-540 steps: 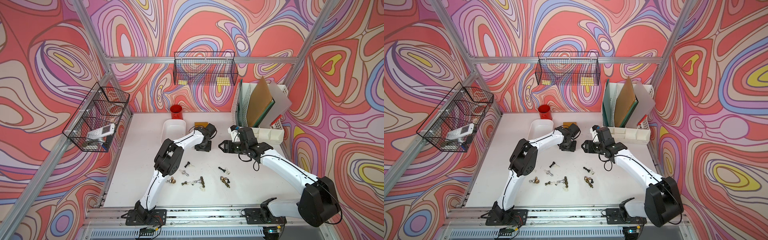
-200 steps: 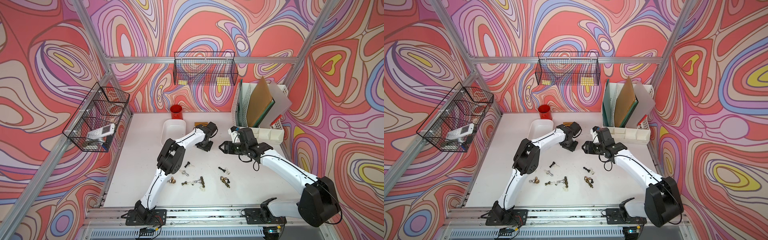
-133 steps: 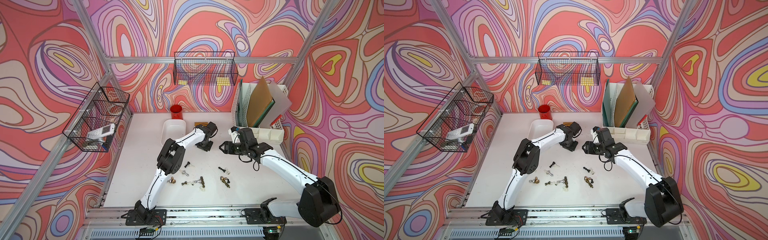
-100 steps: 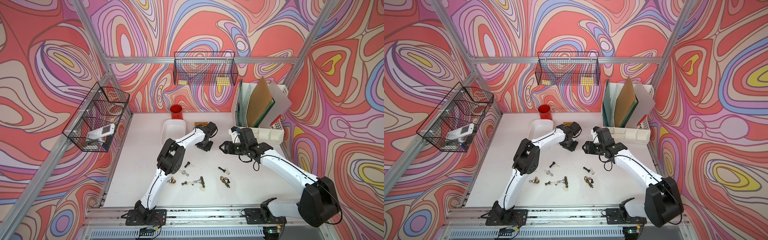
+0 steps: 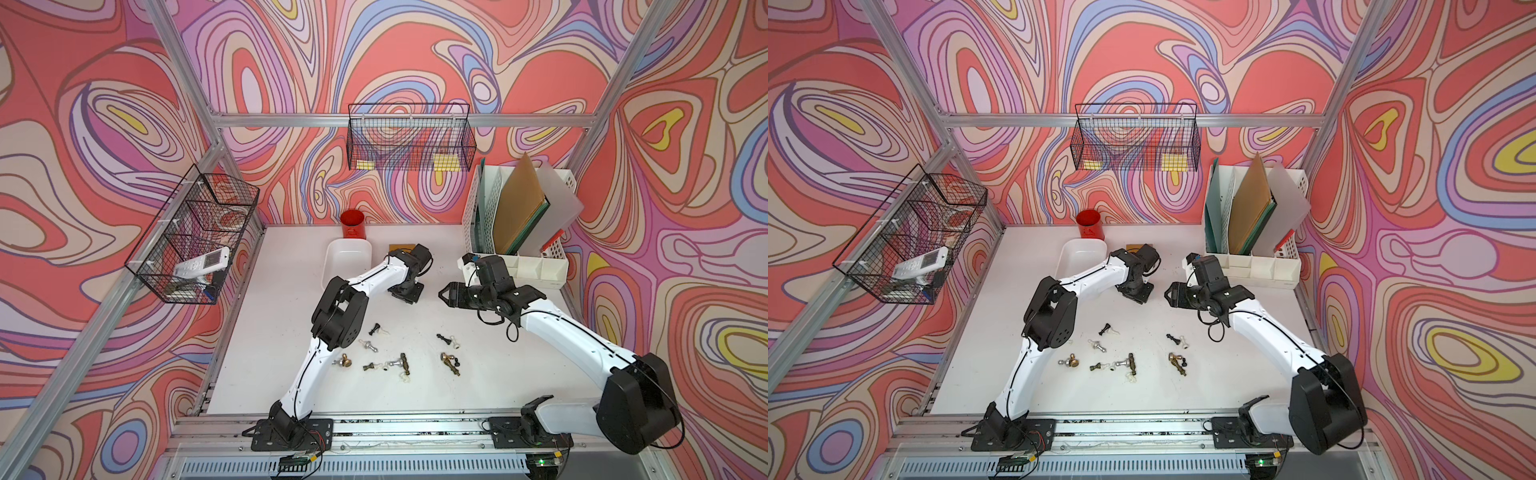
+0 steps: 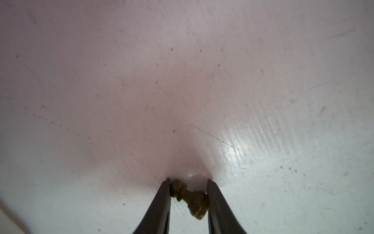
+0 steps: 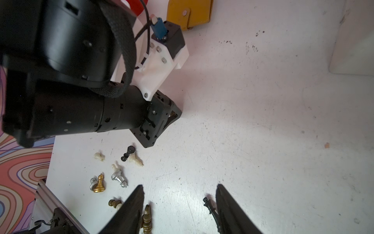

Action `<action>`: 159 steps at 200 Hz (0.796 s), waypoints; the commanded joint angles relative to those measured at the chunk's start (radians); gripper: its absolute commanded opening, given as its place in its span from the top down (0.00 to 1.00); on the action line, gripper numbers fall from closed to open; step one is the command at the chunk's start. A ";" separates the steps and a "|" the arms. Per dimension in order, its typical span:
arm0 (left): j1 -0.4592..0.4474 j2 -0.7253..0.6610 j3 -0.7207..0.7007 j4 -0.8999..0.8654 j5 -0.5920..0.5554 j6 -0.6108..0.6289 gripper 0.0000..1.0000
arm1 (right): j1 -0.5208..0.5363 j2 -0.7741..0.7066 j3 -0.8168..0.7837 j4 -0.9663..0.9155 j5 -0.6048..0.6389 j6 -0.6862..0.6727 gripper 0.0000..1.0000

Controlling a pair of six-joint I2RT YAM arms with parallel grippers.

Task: Put the chess pieces into the storage box
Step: Pick up the chess piece at the center of the board.

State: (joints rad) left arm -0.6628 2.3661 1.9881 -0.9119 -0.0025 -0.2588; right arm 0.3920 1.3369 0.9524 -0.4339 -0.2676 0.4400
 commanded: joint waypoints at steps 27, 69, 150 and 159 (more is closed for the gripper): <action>0.017 -0.104 -0.025 -0.085 0.010 -0.006 0.74 | -0.001 -0.016 0.007 0.015 0.008 0.014 0.42; 0.070 -0.216 -0.017 -0.087 0.032 -0.005 0.74 | -0.001 -0.006 0.016 0.016 0.005 0.016 0.42; 0.279 -0.250 -0.042 -0.092 -0.030 0.067 0.73 | -0.001 0.008 0.017 0.033 -0.009 0.045 0.42; 0.299 -0.239 -0.047 -0.082 -0.033 0.070 0.73 | -0.001 0.005 0.017 0.031 -0.009 0.045 0.42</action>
State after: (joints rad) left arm -0.4095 2.0987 1.9682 -0.9836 -0.0093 -0.2253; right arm 0.3920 1.3396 0.9524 -0.4114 -0.2714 0.4732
